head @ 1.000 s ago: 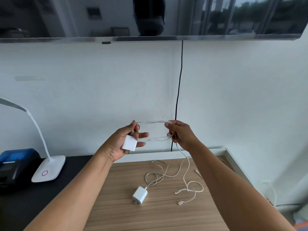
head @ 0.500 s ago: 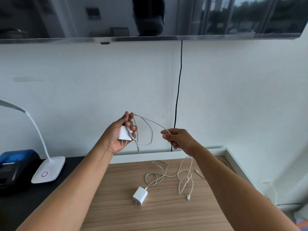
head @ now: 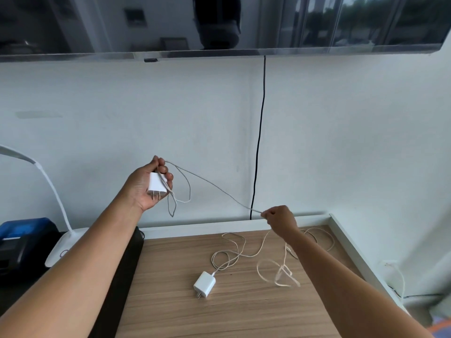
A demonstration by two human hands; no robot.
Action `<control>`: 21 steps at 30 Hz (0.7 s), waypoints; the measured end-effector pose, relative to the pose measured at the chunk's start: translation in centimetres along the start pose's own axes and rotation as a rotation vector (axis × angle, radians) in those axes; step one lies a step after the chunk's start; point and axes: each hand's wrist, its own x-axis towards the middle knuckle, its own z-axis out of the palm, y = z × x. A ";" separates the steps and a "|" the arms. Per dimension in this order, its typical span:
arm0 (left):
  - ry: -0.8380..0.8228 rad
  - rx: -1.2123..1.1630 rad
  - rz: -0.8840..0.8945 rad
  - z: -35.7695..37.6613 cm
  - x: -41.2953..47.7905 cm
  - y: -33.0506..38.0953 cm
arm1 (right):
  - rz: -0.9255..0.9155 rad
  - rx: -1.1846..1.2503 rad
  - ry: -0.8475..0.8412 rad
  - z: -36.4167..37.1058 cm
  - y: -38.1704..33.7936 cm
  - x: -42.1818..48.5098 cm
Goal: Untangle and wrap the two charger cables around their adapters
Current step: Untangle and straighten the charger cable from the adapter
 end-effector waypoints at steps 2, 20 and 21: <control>0.018 0.101 -0.015 0.5 -0.1 -0.6 | -0.009 -0.208 -0.169 0.7 -1.1 -0.2; 0.140 0.408 -0.061 3.1 -0.1 -5.2 | -0.328 0.121 -0.115 -2.8 -11.0 -4.4; 0.146 0.402 -0.061 2.8 -0.1 -5.1 | -0.306 0.044 -0.030 -3.0 -10.7 -4.0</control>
